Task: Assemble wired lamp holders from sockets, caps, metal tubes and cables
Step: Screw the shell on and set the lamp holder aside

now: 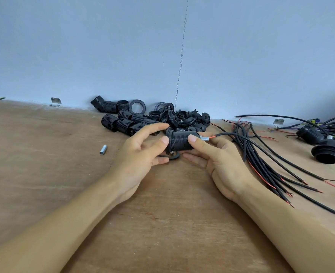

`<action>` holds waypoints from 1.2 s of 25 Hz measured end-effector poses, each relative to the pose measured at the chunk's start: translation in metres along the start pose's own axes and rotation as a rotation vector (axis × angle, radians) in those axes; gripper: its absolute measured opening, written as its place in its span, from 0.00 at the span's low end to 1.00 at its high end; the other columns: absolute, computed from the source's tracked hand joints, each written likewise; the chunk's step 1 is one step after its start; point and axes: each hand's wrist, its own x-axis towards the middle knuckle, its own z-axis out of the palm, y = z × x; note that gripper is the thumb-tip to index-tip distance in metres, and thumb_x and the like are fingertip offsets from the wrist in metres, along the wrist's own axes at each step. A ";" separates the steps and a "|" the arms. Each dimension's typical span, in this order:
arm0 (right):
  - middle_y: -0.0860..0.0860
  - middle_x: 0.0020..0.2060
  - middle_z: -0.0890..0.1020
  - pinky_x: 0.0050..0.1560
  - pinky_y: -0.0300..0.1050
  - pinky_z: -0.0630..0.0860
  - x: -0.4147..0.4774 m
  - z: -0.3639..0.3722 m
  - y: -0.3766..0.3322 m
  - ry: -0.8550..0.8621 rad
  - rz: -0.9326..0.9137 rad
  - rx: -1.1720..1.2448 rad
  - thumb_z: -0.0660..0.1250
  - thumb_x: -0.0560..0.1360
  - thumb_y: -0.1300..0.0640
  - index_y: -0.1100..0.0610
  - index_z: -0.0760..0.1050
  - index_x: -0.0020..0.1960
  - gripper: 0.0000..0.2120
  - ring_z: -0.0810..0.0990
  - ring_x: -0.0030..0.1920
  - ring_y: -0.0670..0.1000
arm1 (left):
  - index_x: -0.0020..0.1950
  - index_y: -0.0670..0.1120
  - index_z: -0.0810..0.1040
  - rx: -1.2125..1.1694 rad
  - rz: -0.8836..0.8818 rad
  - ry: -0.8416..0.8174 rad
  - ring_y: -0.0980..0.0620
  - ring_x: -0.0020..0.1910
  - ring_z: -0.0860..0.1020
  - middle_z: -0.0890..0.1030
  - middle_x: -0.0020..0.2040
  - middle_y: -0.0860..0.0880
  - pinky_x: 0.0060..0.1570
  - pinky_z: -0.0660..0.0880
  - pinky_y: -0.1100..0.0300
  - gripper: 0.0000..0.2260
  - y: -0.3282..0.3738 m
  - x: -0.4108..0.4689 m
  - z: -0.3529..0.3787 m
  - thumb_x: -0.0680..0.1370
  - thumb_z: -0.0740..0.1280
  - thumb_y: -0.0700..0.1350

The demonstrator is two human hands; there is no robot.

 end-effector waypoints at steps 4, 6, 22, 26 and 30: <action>0.61 0.54 0.85 0.53 0.46 0.82 0.000 0.000 -0.002 -0.017 0.026 0.030 0.75 0.71 0.54 0.68 0.78 0.59 0.22 0.85 0.55 0.59 | 0.65 0.52 0.78 -0.092 -0.034 -0.033 0.44 0.54 0.86 0.87 0.53 0.45 0.49 0.82 0.55 0.19 0.000 0.002 -0.002 0.75 0.71 0.47; 0.61 0.54 0.85 0.53 0.46 0.82 0.000 0.001 -0.002 -0.022 0.022 0.038 0.74 0.71 0.55 0.67 0.78 0.59 0.21 0.85 0.55 0.59 | 0.66 0.51 0.78 -0.145 -0.055 -0.021 0.43 0.52 0.86 0.87 0.54 0.43 0.48 0.82 0.56 0.22 0.001 0.002 -0.002 0.71 0.72 0.48; 0.60 0.53 0.86 0.54 0.47 0.82 -0.001 0.002 -0.005 -0.013 0.005 -0.012 0.74 0.72 0.56 0.64 0.80 0.57 0.17 0.85 0.55 0.58 | 0.67 0.50 0.80 -0.169 -0.065 -0.042 0.44 0.55 0.86 0.87 0.57 0.47 0.57 0.81 0.51 0.23 0.001 0.001 -0.002 0.72 0.72 0.47; 0.60 0.52 0.86 0.51 0.44 0.82 -0.003 0.003 -0.006 -0.012 0.019 -0.008 0.74 0.72 0.55 0.66 0.79 0.58 0.20 0.86 0.54 0.58 | 0.67 0.48 0.80 -0.207 -0.058 -0.049 0.45 0.59 0.84 0.86 0.58 0.45 0.60 0.81 0.50 0.23 0.000 0.001 -0.003 0.71 0.73 0.43; 0.61 0.52 0.86 0.50 0.44 0.82 -0.003 0.004 -0.007 -0.007 0.033 -0.026 0.74 0.72 0.52 0.66 0.81 0.56 0.19 0.86 0.52 0.59 | 0.66 0.48 0.81 -0.192 -0.041 -0.056 0.50 0.62 0.83 0.85 0.60 0.46 0.63 0.80 0.53 0.20 0.000 0.001 -0.004 0.76 0.70 0.32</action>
